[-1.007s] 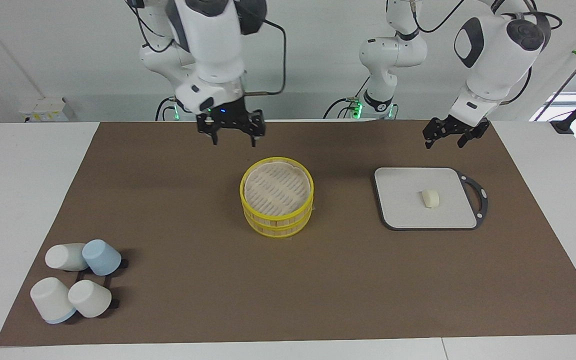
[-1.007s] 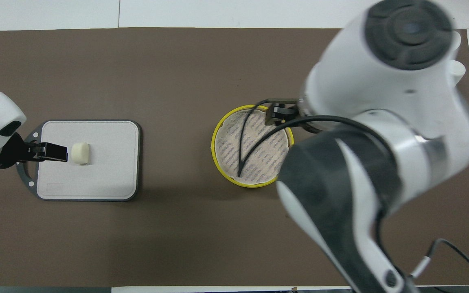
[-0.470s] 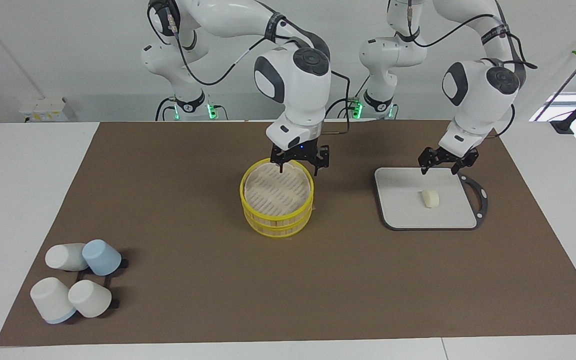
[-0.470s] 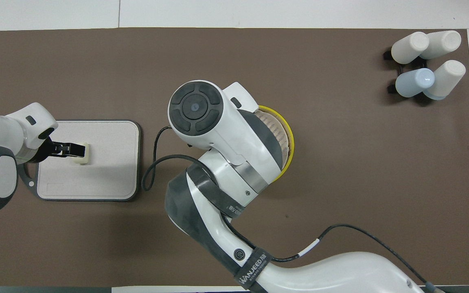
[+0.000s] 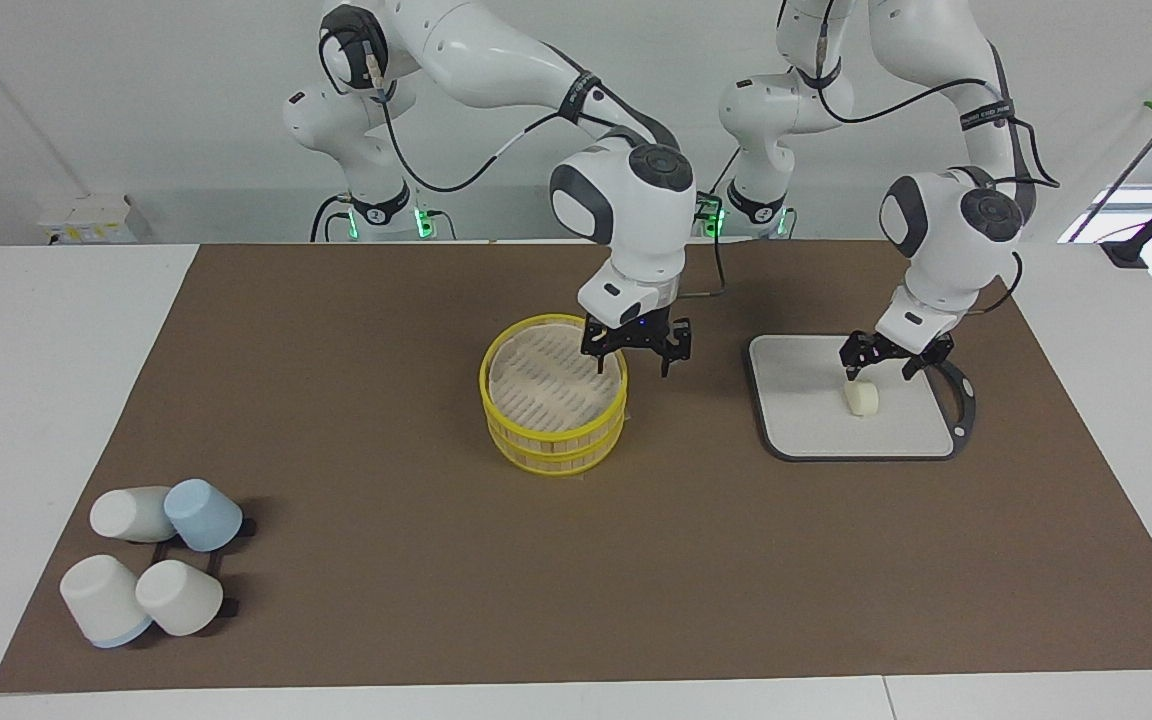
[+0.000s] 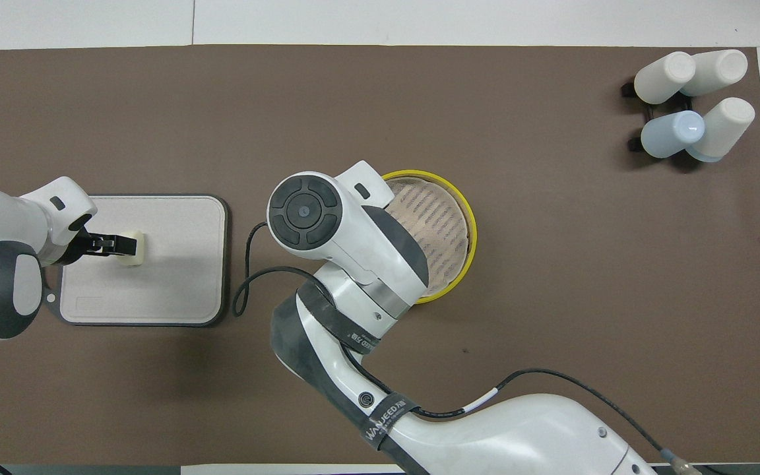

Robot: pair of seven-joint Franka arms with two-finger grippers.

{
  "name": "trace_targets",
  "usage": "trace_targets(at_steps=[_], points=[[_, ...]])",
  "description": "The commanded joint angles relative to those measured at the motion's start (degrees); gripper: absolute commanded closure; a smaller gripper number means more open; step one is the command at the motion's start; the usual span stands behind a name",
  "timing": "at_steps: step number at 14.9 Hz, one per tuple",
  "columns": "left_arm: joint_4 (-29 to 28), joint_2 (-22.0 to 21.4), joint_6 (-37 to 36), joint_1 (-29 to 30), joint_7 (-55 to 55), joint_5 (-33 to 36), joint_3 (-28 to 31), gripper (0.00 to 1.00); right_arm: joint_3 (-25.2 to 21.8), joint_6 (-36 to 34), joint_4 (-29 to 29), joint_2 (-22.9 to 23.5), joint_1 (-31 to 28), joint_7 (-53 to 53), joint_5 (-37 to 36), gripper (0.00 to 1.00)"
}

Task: Place bun in steamer

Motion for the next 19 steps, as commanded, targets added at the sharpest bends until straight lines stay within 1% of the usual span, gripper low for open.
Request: trace_targets(at_steps=[1,4,5,7,8,9,11,12,13,14,15,16,17,19], points=[[-4.23,-0.87,4.49,0.24,0.10,1.08,-0.56,0.05,0.05,1.21,-2.22,-1.24,-0.30,0.45,-0.34,0.00],[-4.33,0.44,6.17,-0.03,0.10,0.90,-0.65,0.05,0.05,1.39,-2.13,-1.23,-0.04,0.45,3.00,0.52],[-4.33,0.62,6.52,-0.12,0.27,0.90,-0.65,0.07,0.05,1.04,-2.13,-1.24,0.23,0.45,3.62,0.68],[-4.33,1.58,7.92,-0.21,0.53,0.90,-0.74,0.10,0.05,0.60,-2.31,-1.41,0.93,0.37,3.71,0.94],[-4.24,1.94,8.19,-0.21,0.53,0.64,-0.74,0.11,0.05,0.51,-2.40,-1.41,0.93,0.28,3.71,1.00],[-4.24,2.38,8.80,-0.29,0.62,0.64,-0.74,0.12,0.05,0.42,-2.66,-1.50,0.84,-0.07,3.71,1.00],[-4.24,3.61,10.29,-0.38,0.54,0.55,-0.92,0.17,0.05,-0.45,-2.66,-1.50,0.58,-6.36,3.62,1.00],[-4.07,3.79,10.74,-0.38,0.53,0.38,-1.00,0.21,0.05,-1.41,-2.40,-1.50,0.32,-9.36,3.27,1.00],[-4.06,3.79,10.83,-0.30,0.53,0.29,-1.00,0.29,0.05,-2.82,-1.70,-1.59,0.06,-11.22,2.84,1.00],[-3.98,3.88,10.92,-0.29,0.62,-0.23,-1.00,0.39,-0.04,-4.48,-0.65,-1.67,-0.03,-11.84,2.92,1.00],[-3.89,3.96,10.92,-0.38,0.54,-0.85,-1.00,0.52,-0.39,-6.24,1.01,-1.94,-0.38,-12.02,3.18,1.00],[-3.80,3.96,10.92,-0.38,0.53,-0.85,-1.00,0.63,-0.39,-8.17,2.42,-2.55,-1.52,-12.29,3.62,1.00],[-3.71,3.96,10.66,-0.38,0.53,-0.85,-1.00,0.70,-0.39,-9.93,3.13,-4.03,-3.10,-12.81,3.45,1.00],[-3.36,3.96,10.04,-0.38,0.45,-0.85,-1.09,0.74,-0.13,-13.53,3.14,-7.81,-6.00,-17.10,3.80,1.00]])
